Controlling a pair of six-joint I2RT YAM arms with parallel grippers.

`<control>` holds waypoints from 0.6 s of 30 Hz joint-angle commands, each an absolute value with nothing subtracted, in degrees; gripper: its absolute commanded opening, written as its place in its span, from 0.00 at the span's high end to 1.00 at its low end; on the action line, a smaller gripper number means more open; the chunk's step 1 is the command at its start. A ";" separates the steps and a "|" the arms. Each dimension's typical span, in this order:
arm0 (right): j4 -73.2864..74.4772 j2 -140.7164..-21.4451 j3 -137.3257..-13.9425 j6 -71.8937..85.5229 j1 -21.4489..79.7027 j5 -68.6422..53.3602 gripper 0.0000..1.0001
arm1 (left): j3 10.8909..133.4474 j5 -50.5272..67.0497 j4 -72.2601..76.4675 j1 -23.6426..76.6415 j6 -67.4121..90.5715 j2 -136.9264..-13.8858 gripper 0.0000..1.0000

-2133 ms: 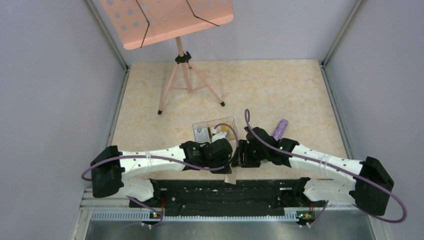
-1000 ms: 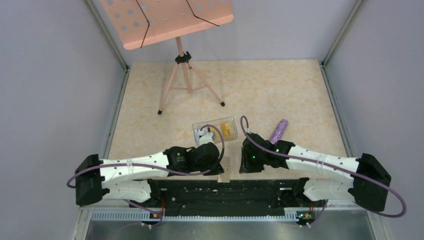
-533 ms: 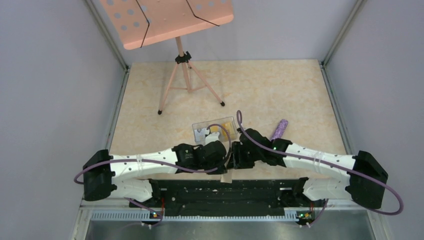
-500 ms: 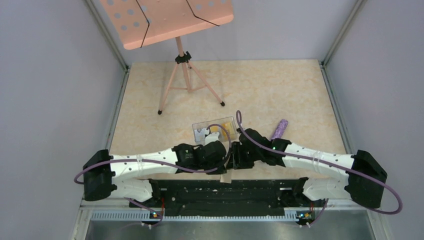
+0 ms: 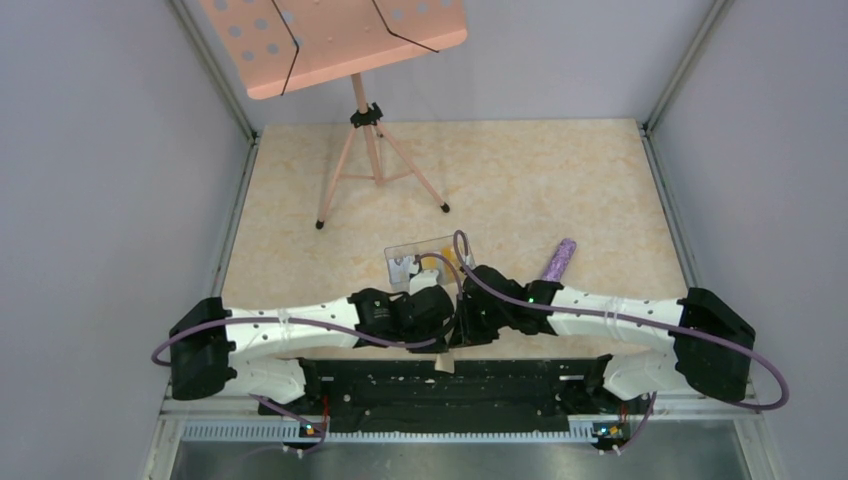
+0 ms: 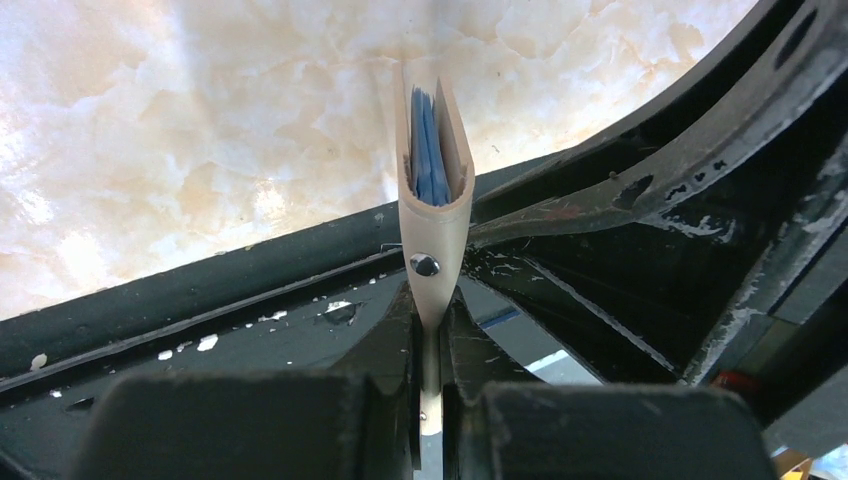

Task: Put the credit cards into the card holder
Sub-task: Open the card holder at the center of the board.

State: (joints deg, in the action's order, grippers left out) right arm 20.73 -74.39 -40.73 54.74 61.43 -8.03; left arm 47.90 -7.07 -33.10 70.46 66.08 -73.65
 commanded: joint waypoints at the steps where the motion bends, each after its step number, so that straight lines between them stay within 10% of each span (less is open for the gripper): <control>1: 27.47 -75.89 -40.39 54.52 63.43 -4.42 0.83 | 48.47 -10.11 -26.89 70.40 67.79 -68.82 1.00; 18: 34.58 -78.80 -38.69 53.43 61.41 0.92 0.88 | 41.81 -12.28 -21.34 70.40 70.48 -61.52 1.00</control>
State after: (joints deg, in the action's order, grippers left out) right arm 26.11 -79.42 -38.46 55.16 62.46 -3.33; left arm 40.86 -8.21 -24.38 71.05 69.60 -63.46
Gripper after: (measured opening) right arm 0.135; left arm 0.056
